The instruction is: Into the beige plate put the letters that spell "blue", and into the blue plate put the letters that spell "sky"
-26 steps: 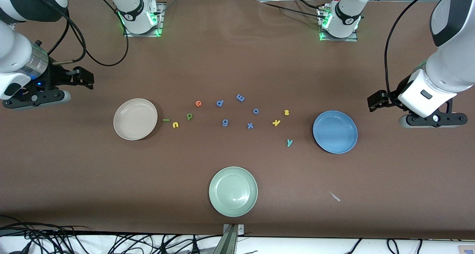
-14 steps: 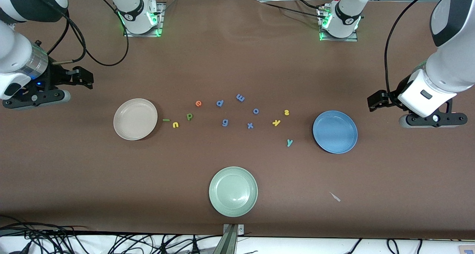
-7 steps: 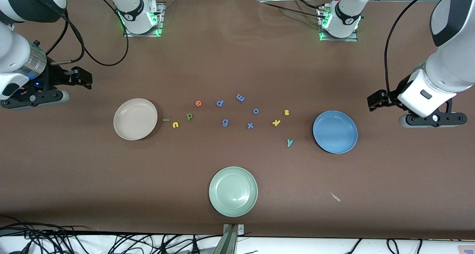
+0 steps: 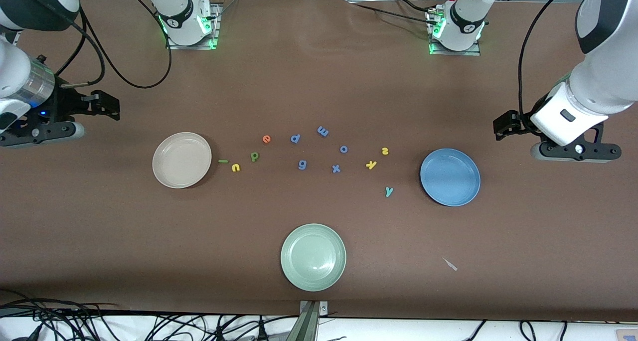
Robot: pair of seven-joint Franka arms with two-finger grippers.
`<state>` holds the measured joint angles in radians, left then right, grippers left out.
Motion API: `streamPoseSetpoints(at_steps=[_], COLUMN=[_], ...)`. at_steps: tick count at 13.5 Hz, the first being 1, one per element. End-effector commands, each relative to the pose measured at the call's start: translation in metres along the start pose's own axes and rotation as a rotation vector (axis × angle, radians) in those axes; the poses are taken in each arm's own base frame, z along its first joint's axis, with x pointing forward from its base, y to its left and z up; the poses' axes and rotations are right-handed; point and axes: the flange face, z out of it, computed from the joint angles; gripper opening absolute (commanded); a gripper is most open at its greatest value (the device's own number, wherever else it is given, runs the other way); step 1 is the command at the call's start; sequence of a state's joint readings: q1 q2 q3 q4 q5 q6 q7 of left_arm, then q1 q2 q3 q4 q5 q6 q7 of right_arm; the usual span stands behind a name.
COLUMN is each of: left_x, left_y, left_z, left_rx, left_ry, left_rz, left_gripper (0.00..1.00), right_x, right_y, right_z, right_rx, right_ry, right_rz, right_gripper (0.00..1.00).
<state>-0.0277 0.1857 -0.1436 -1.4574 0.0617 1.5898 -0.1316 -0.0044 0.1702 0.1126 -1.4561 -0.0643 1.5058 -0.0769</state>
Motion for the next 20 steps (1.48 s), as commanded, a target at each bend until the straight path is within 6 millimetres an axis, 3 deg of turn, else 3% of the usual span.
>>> streamPoseSetpoints(at_steps=[1, 20], left_x=[-0.027, -0.024], left_y=[-0.006, -0.010], left_z=[0.001, 0.000], left_rx=[-0.013, -0.018], left_ry=[0.024, 0.029], left_rz=[0.016, 0.037], left_gripper=[1.00, 1.00], right_x=[-0.002, 0.000], right_y=[0.005, -0.007], right_z=[-0.006, -0.007], right_rx=[0.033, 0.064], right_ry=[-0.002, 0.011], right_rz=[0.004, -0.007], right_gripper=[1.00, 1.00])
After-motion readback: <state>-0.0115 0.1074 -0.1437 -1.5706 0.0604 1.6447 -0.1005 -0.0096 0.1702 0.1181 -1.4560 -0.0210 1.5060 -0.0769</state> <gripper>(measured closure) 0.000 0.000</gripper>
